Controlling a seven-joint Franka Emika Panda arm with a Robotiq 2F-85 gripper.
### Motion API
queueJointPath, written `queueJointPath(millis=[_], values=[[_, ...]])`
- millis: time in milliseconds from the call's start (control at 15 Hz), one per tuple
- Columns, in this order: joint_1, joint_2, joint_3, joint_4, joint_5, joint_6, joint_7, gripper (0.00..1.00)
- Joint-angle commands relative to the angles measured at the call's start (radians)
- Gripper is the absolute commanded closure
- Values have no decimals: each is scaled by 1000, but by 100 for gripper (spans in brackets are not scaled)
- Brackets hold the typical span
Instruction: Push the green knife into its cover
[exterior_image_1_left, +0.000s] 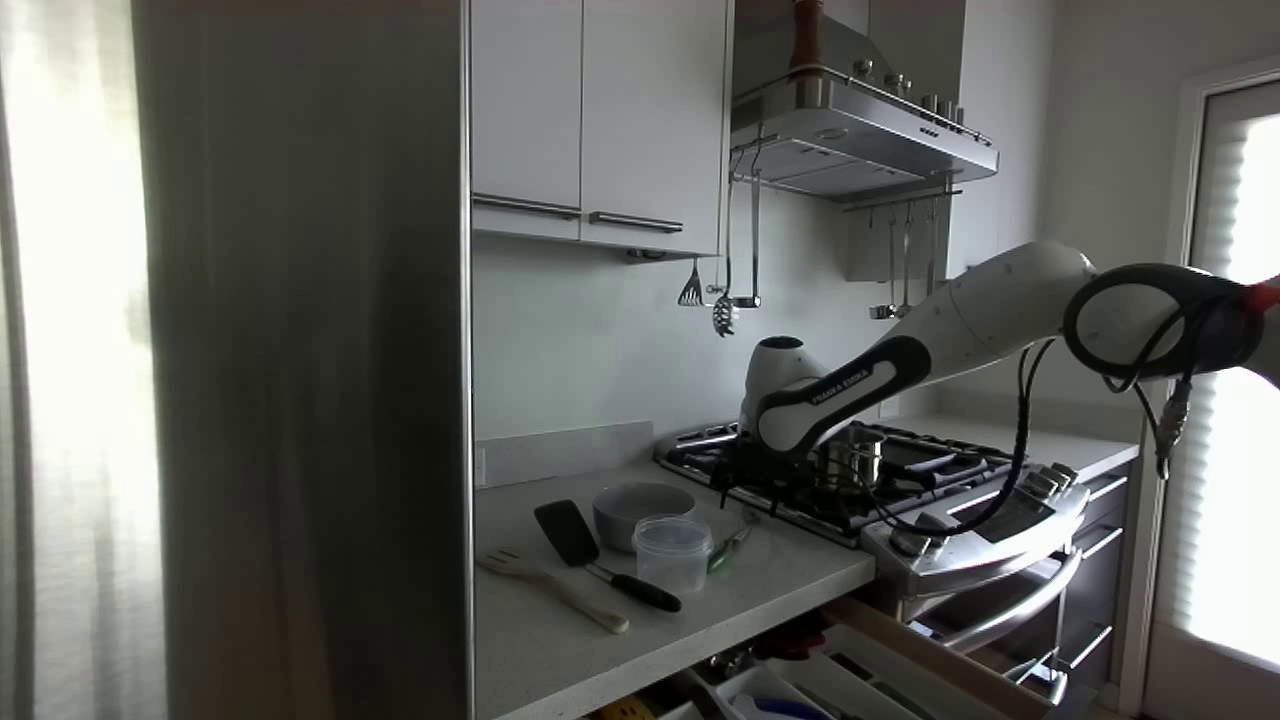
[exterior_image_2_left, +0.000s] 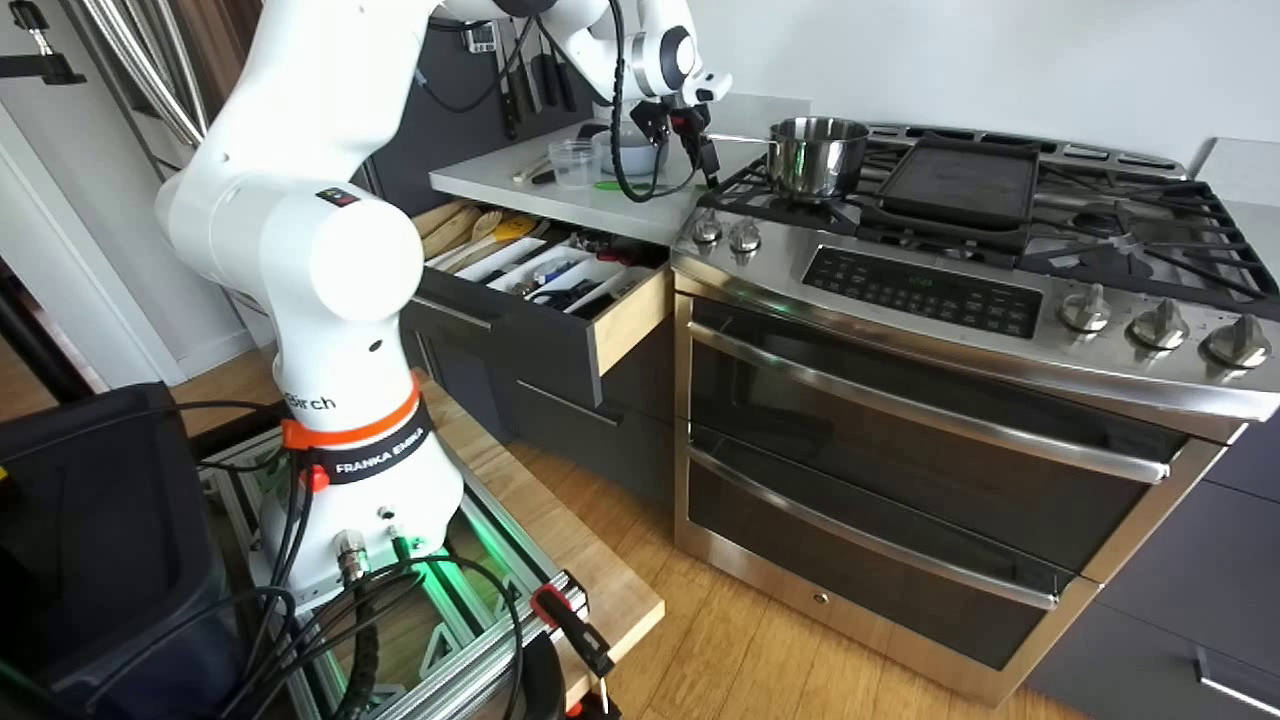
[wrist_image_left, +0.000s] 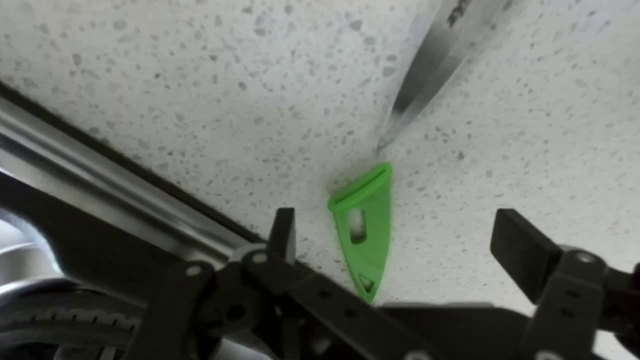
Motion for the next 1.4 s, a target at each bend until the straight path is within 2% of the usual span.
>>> queueJointPath(millis=[0,267,400,600,667,933,1200,1333], values=[[-13,28,6,12,27,31,-74,0],[-13,42,-5,11,27,44,-110,1],[-15,44,-3,12,32,48,-128,10],[-18,44,-2,14,40,41,-154,30],[-19,43,-1,13,41,38,-166,42],[-18,39,0,21,51,15,-204,68],[-14,32,0,20,54,-18,-244,82],[-11,30,-5,23,51,-36,-252,94]])
